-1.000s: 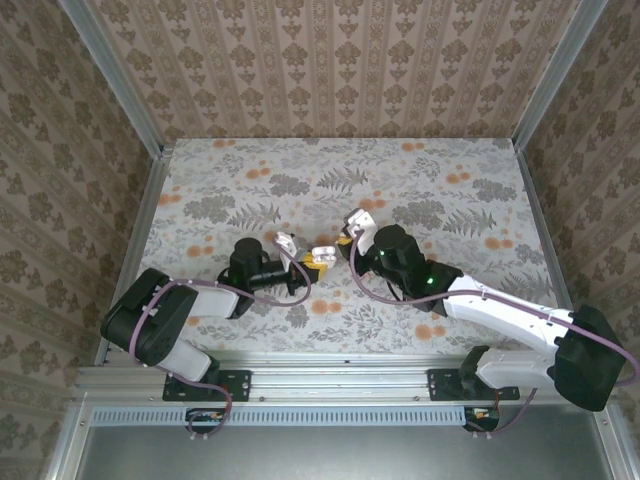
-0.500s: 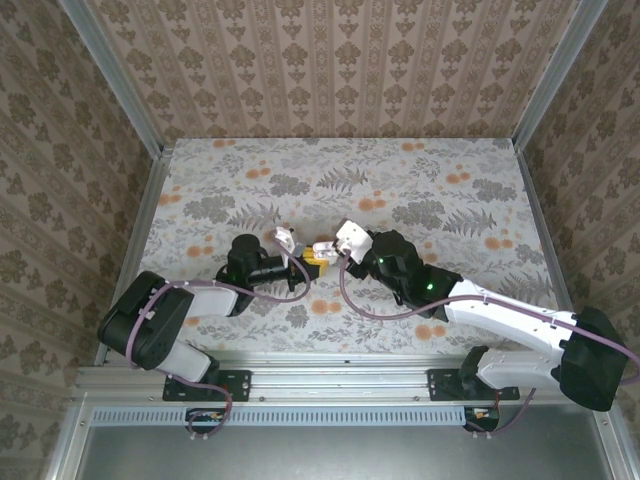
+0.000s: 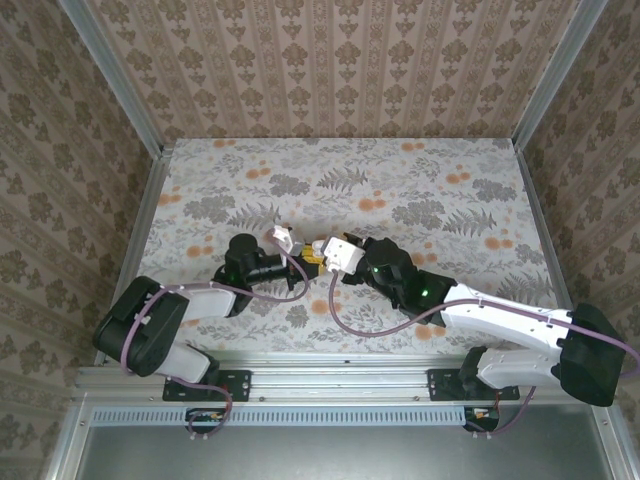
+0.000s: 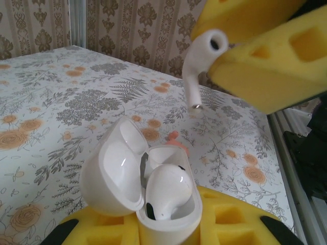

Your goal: Insert wireless bluetooth earbuds into charging case

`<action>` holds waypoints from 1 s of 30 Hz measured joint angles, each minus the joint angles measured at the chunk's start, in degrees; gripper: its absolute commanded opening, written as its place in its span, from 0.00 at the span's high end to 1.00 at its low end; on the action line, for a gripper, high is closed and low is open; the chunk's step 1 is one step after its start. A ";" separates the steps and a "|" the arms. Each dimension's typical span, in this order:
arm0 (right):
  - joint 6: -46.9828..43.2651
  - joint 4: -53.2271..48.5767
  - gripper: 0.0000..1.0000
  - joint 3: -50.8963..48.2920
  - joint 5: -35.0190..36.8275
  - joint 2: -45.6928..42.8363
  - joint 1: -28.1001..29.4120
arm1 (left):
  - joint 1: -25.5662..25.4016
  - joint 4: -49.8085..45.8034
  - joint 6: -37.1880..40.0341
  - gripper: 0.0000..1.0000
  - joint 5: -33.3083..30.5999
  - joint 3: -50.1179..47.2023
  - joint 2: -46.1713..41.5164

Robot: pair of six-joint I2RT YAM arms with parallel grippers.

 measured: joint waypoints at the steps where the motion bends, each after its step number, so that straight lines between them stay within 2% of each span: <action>1: -0.66 0.31 0.80 -0.11 0.22 0.17 0.04 | 0.00 -0.02 -0.02 0.90 0.04 0.00 -0.26; 30: -9.16 1.84 0.82 -1.73 2.99 1.01 1.44 | 0.00 -1.33 -0.66 0.90 0.15 0.11 -4.00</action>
